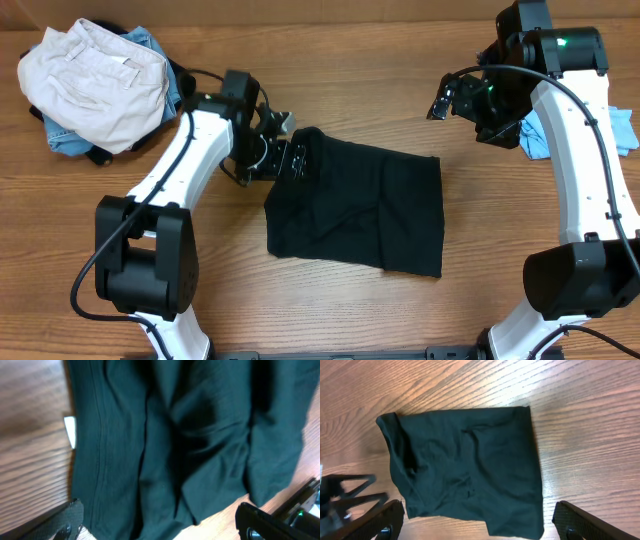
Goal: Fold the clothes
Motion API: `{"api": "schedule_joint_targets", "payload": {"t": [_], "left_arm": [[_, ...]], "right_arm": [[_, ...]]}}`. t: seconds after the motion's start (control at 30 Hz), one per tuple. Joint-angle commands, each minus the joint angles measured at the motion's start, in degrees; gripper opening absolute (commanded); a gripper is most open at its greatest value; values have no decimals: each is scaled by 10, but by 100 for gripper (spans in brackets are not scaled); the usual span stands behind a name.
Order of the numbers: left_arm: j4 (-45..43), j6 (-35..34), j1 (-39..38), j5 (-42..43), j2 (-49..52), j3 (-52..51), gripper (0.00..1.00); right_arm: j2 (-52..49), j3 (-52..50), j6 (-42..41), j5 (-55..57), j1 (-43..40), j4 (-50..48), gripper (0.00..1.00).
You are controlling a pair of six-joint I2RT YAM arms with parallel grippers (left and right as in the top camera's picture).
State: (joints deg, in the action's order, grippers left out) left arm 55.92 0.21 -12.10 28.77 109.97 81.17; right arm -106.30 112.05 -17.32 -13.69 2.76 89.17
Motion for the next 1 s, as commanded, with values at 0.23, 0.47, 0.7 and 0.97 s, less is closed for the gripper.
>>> {"api": "schedule_joint_targets", "payload": {"t": [0.23, 0.47, 0.7, 0.97], "left_arm": [[-87, 71, 2, -56, 36, -33, 100], [-101, 116, 2, 43, 86, -33, 100], [-75, 153, 15, 80, 89, -33, 100], [-60, 178, 45, 118, 89, -33, 100]], "right_arm": [[1, -58, 5, -36, 91, -4, 96], [1, -59, -7, -47, 99, -7, 96], [1, -92, -57, -34, 157, -35, 43], [0, -337, -113, -181, 216, -333, 18]]}}
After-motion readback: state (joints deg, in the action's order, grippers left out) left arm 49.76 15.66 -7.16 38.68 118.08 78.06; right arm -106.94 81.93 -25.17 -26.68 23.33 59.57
